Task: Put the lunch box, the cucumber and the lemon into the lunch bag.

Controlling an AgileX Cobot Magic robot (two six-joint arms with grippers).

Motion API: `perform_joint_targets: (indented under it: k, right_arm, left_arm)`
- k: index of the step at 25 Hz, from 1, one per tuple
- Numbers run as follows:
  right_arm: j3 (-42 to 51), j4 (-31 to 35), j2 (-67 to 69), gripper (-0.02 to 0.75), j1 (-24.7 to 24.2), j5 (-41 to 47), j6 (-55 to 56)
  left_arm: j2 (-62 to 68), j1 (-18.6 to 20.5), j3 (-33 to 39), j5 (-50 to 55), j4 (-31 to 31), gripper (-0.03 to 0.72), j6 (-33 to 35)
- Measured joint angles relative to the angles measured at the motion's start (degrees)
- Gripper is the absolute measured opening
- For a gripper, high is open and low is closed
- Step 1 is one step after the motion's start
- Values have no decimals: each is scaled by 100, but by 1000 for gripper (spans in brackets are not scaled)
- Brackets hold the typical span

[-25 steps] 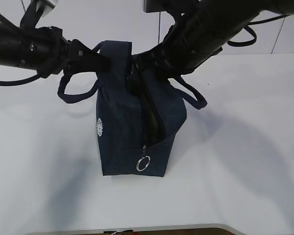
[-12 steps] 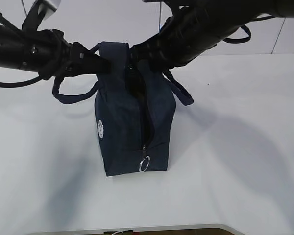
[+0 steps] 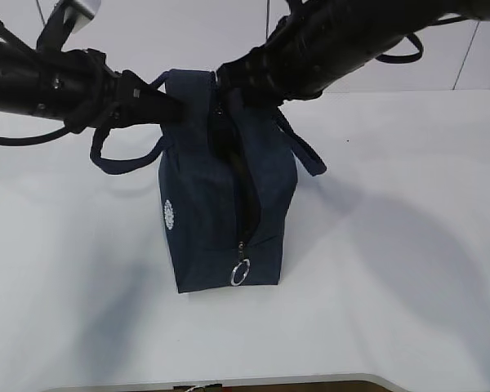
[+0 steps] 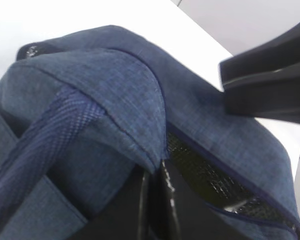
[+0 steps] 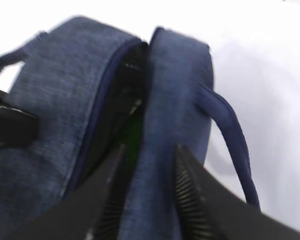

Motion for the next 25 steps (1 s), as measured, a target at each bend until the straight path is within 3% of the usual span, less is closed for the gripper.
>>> perform_joint_targets:
  k: [4, 10, 18, 25]
  right_arm:
    - [0, 0, -263, 328, 0, 11, -62]
    - [0, 191, -667, 343, 0, 673, -884]
    - [251, 1897, -982, 344, 0, 1230, -2718]
    - [1288, 2448, -1640, 344, 0, 727, -3189]
  left_arm:
    - [0, 0, 0, 0, 0, -10, 0]
    - [0, 0, 0, 0, 0, -10, 0]
    - [0, 0, 0, -4, 0, -10, 0]
    - [0, 0, 0, -4, 0, -10, 5]
